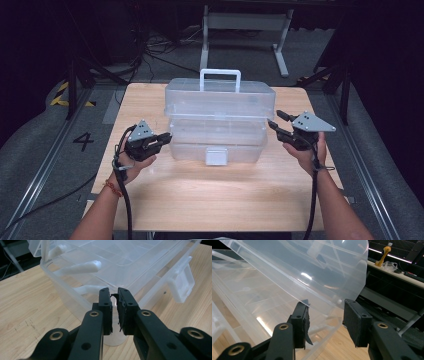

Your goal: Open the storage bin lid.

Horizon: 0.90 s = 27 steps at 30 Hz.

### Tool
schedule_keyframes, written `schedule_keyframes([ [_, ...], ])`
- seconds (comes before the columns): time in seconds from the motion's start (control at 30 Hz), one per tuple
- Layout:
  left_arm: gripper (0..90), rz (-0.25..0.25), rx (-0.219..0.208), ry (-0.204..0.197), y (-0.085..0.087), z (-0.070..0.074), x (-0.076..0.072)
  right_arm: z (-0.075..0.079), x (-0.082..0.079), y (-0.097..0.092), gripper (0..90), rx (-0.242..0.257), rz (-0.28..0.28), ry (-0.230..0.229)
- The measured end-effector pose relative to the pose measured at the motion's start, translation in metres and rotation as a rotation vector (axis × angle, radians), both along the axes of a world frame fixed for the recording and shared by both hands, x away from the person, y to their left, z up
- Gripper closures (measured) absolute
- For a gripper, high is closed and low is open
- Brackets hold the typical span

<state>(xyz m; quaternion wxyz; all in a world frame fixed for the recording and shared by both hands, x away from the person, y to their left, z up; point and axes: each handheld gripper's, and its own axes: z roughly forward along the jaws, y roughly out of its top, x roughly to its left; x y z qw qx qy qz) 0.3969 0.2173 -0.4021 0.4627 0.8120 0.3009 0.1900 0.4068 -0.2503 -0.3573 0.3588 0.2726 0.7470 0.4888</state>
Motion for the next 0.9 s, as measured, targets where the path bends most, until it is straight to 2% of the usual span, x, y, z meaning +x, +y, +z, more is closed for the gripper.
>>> schedule_keyframes([
  [0.37,82.1,0.0,-0.002,0.001,0.0,0.0,0.0,0.007,0.005,0.001,59.9,0.003,-0.01,-0.022],
  [0.57,82.0,-0.002,0.005,-0.002,0.001,0.0,0.0,0.011,0.008,0.003,66.3,0.017,-0.009,-0.034],
  [0.9,81.3,-0.005,0.0,0.0,-0.001,0.0,0.001,0.013,0.01,0.004,67.2,0.022,-0.024,-0.045],
])
